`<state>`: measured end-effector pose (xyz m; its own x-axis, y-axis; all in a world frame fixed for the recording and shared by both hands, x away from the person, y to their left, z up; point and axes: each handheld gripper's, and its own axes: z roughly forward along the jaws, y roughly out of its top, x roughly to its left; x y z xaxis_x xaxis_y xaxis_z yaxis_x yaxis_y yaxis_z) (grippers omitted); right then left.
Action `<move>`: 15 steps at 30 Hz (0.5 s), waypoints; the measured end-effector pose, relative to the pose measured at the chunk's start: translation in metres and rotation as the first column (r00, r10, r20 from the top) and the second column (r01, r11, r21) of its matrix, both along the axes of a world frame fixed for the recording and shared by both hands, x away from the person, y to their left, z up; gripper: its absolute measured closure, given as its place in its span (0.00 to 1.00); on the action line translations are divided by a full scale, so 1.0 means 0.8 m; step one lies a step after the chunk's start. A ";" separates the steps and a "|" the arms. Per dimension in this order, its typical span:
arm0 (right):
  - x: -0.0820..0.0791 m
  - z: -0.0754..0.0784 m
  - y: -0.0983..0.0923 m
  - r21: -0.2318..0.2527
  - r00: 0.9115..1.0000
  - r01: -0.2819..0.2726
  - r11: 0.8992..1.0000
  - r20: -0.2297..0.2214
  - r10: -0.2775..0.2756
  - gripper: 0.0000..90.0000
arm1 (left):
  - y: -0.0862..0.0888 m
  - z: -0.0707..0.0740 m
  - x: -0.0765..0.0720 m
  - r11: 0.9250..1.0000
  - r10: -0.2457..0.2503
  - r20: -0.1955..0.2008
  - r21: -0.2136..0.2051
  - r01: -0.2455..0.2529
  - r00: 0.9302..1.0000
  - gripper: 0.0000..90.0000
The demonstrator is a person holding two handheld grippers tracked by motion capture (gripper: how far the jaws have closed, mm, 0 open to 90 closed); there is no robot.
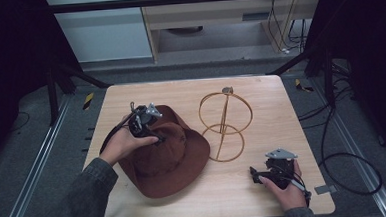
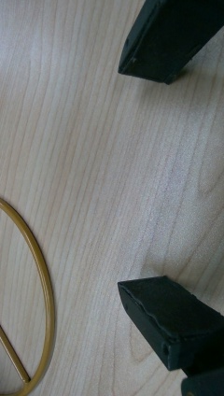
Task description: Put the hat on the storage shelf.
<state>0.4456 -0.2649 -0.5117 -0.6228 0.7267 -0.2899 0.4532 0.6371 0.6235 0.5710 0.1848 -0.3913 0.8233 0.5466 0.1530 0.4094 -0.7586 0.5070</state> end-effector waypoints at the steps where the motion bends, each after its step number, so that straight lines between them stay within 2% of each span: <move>1: 0.000 0.000 0.000 0.000 1.000 0.000 1.000 0.000 0.000 0.01 | 0.000 -0.004 0.003 1.000 0.002 -0.012 0.010 -0.002 1.000 0.24; 6: 0.000 0.000 0.000 0.001 1.000 0.000 1.000 0.000 0.000 0.01 | -0.001 -0.009 0.007 1.000 -0.001 -0.031 0.022 0.002 1.000 0.35; 8: 0.000 0.000 0.000 0.001 1.000 0.000 1.000 0.000 0.000 0.01 | -0.002 -0.011 0.007 1.000 -0.009 -0.038 0.028 0.010 0.999 0.43; 15: 0.000 0.000 0.000 0.001 1.000 0.000 1.000 0.000 0.000 0.01 | 0.001 -0.018 0.006 1.000 -0.013 -0.059 0.009 0.013 0.998 0.80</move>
